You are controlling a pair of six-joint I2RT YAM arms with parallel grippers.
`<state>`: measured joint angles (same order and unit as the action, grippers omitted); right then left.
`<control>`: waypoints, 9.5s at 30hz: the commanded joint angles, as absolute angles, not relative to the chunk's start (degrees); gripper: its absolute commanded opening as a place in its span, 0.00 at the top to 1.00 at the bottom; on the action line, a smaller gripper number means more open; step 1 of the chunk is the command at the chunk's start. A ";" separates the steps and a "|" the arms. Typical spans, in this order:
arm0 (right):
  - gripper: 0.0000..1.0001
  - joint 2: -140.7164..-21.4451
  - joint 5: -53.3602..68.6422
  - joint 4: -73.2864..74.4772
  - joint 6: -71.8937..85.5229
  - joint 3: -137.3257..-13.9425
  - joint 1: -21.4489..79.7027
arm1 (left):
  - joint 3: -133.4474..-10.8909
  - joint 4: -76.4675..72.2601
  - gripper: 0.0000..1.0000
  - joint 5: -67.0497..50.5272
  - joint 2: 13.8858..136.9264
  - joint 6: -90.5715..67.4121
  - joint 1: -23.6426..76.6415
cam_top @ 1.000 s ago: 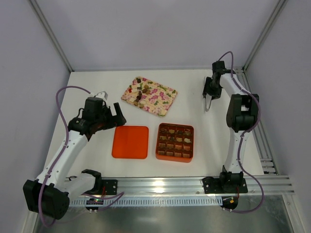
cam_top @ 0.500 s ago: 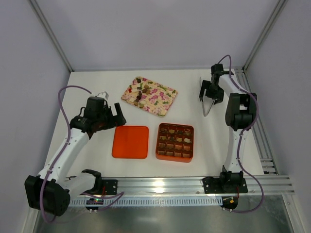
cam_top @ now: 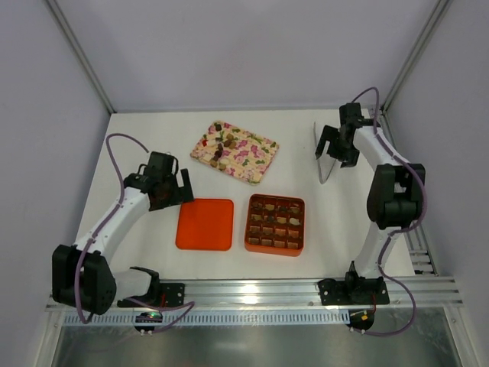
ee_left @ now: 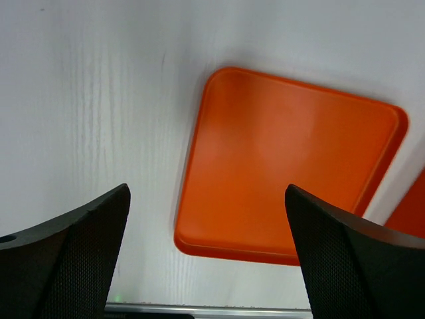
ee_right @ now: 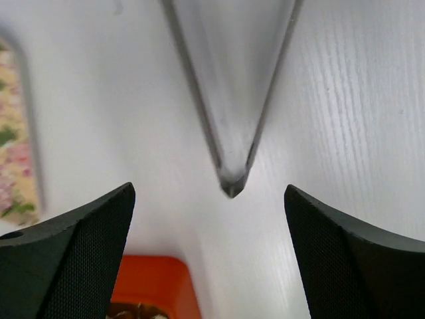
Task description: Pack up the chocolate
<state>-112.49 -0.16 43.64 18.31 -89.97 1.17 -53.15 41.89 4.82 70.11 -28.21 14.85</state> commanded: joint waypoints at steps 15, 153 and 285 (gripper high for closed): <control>0.10 -84.47 13.44 22.42 23.47 -66.63 22.23 | -60.03 44.56 0.45 4.22 94.65 -20.31 13.18; 0.96 -106.17 50.62 30.58 42.63 -94.21 20.48 | -67.14 35.33 0.16 46.82 63.62 -2.83 71.26; 0.06 -45.79 18.54 -1.39 43.59 -17.49 8.53 | -45.70 -42.63 0.94 -51.24 101.34 -72.69 38.23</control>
